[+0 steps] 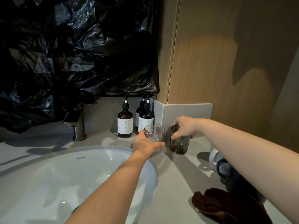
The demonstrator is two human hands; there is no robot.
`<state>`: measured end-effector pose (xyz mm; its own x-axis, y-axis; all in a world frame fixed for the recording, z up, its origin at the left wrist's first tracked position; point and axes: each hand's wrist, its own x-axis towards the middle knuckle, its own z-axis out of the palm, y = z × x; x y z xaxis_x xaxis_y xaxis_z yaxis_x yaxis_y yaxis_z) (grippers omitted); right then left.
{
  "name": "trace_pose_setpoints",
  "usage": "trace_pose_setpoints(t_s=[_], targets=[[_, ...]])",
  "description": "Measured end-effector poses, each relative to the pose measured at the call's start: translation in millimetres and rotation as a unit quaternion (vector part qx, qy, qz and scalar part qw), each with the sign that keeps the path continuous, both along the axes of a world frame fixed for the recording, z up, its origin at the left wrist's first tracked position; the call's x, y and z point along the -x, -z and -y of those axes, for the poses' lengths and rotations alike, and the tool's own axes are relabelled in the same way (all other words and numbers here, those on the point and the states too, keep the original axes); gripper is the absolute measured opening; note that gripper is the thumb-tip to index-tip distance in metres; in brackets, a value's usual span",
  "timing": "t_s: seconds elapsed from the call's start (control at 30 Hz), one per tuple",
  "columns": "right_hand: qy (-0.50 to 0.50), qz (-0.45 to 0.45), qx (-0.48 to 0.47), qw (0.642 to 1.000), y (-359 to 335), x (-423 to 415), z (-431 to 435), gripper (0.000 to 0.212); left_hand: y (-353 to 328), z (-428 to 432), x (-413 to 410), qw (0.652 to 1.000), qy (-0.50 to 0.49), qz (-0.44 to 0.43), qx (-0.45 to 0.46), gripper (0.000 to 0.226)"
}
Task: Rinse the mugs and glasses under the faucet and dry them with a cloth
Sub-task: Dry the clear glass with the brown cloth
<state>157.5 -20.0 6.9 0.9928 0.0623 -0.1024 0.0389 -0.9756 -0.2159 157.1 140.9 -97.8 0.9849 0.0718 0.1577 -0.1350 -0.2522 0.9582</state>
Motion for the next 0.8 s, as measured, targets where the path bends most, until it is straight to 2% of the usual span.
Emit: trace_pose_setpoints(t_s=[0.17,0.3,0.47,0.6,0.67,0.8], targets=[[-0.009,0.014,-0.058,0.998,8.5,-15.1,1.7,0.059,-3.9,-8.6,-5.4,0.998,0.042,-0.043,0.036,0.064],[-0.009,-0.011,-0.098,0.995,4.8,-16.8,11.2,0.082,-10.2,-20.3,-7.9,0.987,0.072,-0.077,0.123,0.057],[0.021,-0.030,-0.112,0.993,-3.6,-11.0,20.7,0.090,-8.0,-21.8,-9.2,0.989,0.064,-0.079,0.112,0.065],[0.017,-0.011,-0.108,0.994,7.3,-14.2,14.8,0.077,-5.9,-18.7,-9.3,0.994,0.048,-0.057,0.079,0.071],[0.017,0.007,-0.103,0.995,9.2,-15.3,12.2,0.066,-5.8,-17.2,-7.0,0.997,0.033,-0.043,0.059,0.068],[0.024,0.010,-0.097,0.995,8.6,-18.9,12.1,0.059,-6.5,-15.4,-3.9,0.998,0.016,-0.032,0.045,0.059]])
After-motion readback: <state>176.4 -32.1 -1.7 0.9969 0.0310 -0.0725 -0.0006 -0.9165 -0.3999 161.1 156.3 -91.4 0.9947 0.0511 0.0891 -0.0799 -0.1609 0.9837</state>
